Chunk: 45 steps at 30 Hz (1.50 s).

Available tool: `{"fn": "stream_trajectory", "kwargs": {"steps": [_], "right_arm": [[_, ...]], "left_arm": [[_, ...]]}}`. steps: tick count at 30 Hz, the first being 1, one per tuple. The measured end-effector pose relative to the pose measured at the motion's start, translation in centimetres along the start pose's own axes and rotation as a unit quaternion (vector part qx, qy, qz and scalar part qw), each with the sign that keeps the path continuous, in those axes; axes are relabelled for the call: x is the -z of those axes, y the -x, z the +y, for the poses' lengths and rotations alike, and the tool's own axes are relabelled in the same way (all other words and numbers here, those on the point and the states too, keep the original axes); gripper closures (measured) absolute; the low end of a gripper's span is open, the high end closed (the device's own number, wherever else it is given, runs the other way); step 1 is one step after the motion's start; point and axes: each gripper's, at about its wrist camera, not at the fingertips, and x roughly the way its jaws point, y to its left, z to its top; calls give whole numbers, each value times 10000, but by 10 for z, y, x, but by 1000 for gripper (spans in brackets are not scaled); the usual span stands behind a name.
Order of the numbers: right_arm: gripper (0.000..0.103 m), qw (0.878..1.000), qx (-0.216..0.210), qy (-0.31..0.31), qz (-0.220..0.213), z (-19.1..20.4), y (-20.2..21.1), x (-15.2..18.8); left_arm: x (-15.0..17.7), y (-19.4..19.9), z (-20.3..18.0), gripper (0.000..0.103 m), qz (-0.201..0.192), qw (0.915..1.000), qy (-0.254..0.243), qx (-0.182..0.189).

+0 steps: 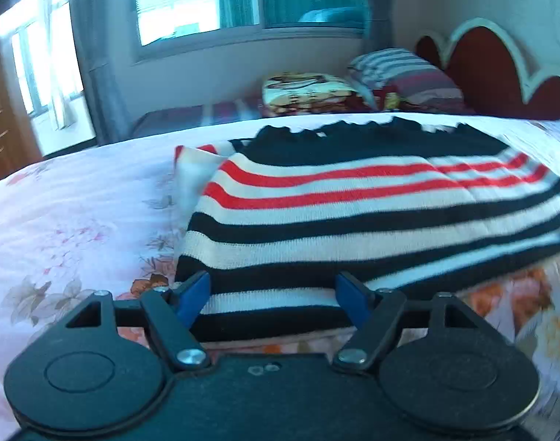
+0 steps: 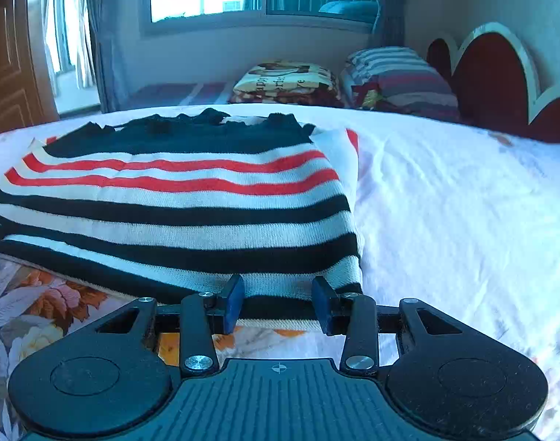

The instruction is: Fold small clothes

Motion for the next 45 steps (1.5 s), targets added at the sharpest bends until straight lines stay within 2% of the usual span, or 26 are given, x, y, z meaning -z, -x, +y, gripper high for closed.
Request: {"fn": "stream_trajectory", "kwargs": {"steps": [1, 4, 6, 8, 9, 10, 12, 14, 17, 19, 21, 23, 25, 27, 29, 31, 33, 36, 37, 38, 39, 41, 43, 45], "right_arm": [[64, 9999, -15, -79, -76, 1, 5, -3], [64, 9996, 152, -135, -212, -1, 14, -7], [64, 9994, 297, -118, 151, -5, 1, 0], [64, 9994, 169, -290, 112, -10, 0, 2], [64, 9993, 177, -302, 162, -8, 2, -3], [64, 9991, 152, -369, 109, -8, 8, -6], [63, 9988, 3, -478, -109, -6, 20, -9], [63, 9986, -177, -453, -211, 6, 23, -9], [63, 9971, -673, -303, -191, 41, 16, -10], [63, 9972, -725, -28, -201, 64, 9, -9], [63, 9985, -527, 124, -85, 76, -5, -4], [63, 9986, -467, 208, -107, 80, -5, -4], [63, 9985, -526, 87, -129, 71, 2, -8], [63, 9994, -212, -70, -271, 51, 7, -6], [64, 9996, 199, -188, -93, 28, 3, 1], [64, 9993, -8, -377, -76, 12, -1, 6], [64, 9998, 35, -213, 8, 17, 0, 1], [64, 9981, -254, -540, -147, 15, 10, -5], [67, 9982, -269, -514, -166, 16, 12, -5], [83, 9984, -284, -456, -150, 20, 13, -6], [86, 9983, -338, -455, -100, 21, 12, -8], [86, 9979, -373, -521, -99, 23, 18, -8], [86, 9976, -423, -524, -170, 23, 22, -10], [86, 9973, -476, -514, -218, 24, 26, -12]], "left_arm": [[-5, 6, -6, 35, -88, 9999, 47, -55], [-11, 23, -21, 32, -385, 9990, 111, 203], [-11, 15, -31, 33, -194, 9996, 68, 167], [-3, -8, -30, 30, 326, 9990, 197, 250], [-2, -5, -29, 32, 201, 9991, 270, 255], [-6, -2, -30, 34, 268, 9990, 245, 251], [-10, 8, -35, 33, 108, 9995, 164, 233], [-12, 12, -43, 32, 68, 9987, 252, 438], [-9, 9, -65, 33, 111, 9984, 139, 529], [-5, 6, -77, 32, 31, 9986, 23, 518], [1, -1, -83, 29, 120, 9991, -80, 401], [0, -1, -80, 29, 102, 9989, -51, 447], [-3, 7, -68, 29, 22, 9996, 48, 283], [0, 13, -48, 31, -22, 9997, 234, 70], [7, 7, -25, 27, 227, 9989, 408, -84], [11, 6, -9, 27, 219, 9977, 603, 227], [5, 5, -11, 28, 362, 9979, 498, 201], [-3, 8, -14, 31, 446, 9972, 583, 163], [-3, 8, -15, 31, 454, 9972, 575, 143], [-2, 8, -16, 31, 460, 9973, 557, 133], [0, 10, -16, 31, 461, 9974, 542, 130], [-1, 13, -14, 31, 476, 9973, 536, 131], [-2, 19, -10, 36, 439, 9973, 571, 131], [0, 26, -3, 55, 421, 9969, 653, 143]]}}
